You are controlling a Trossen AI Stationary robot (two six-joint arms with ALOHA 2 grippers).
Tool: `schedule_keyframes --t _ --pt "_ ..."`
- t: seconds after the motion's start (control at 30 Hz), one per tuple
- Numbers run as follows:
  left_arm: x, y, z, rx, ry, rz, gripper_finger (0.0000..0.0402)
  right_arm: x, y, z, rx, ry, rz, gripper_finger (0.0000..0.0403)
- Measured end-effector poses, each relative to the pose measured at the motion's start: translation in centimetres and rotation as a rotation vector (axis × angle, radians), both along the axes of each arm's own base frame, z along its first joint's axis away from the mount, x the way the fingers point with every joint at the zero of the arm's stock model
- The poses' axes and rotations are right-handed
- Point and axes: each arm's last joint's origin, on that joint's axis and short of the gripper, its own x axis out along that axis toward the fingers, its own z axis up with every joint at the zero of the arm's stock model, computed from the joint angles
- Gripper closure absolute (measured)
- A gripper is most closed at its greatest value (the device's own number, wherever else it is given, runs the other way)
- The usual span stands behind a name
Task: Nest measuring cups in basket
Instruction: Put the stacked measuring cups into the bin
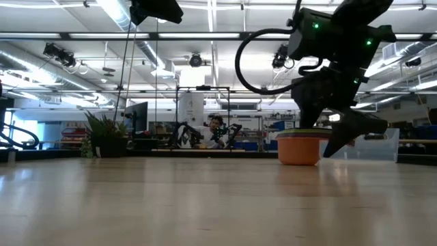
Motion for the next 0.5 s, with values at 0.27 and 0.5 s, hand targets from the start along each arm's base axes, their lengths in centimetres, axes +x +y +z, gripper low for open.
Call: schedule_keyframes --t 0.27,0.5 --pt "0.0 0.01 0.0 0.0 0.0 0.0 0.0315 0.05 -0.06 0.04 -0.032 0.016 0.035 0.0049" --pt "0.0 0.01 0.0 0.0 0.0 0.0 0.0315 0.09 -0.05 0.06 -0.033 0.01 0.034 0.0084"
